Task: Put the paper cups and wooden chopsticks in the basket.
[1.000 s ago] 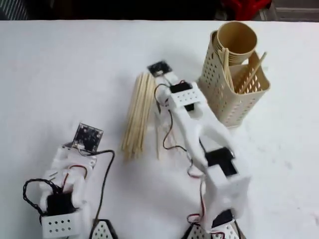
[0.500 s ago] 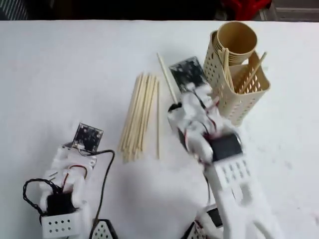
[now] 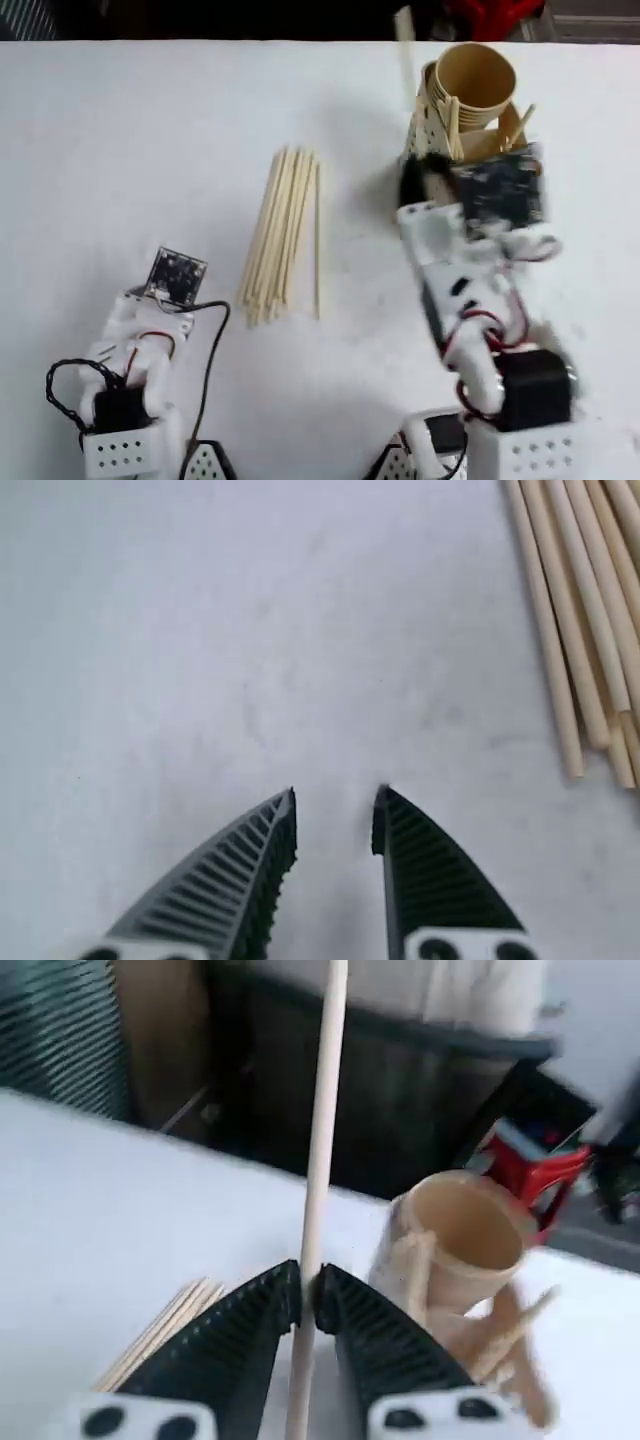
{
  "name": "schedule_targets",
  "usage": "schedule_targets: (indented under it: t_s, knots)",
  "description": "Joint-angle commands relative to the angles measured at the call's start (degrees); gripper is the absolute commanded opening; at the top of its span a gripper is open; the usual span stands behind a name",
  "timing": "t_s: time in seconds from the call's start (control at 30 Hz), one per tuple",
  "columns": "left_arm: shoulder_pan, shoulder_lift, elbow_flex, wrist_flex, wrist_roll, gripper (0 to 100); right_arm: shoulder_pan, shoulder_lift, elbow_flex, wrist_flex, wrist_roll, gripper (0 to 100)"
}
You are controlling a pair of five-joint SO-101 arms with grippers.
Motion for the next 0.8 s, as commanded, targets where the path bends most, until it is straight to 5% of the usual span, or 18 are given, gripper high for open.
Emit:
schedule_targets:
  t_s: [0.0, 0.33, 0.77]
  knots:
    - [0.48, -0.48, -0.18, 0.35, -0.44, 15, 6.11, 4.35, -6.68, -6.81, 0.53, 1.5]
    - [0.48, -0.48, -0.18, 0.35, -0.44, 15, 10.42, 18.86, -0.62, -38.46, 0.53, 1.6]
    - [0.48, -0.48, -0.18, 0.35, -0.44, 15, 14.37, 20.97, 21.89, -53.67, 0.62, 1.6]
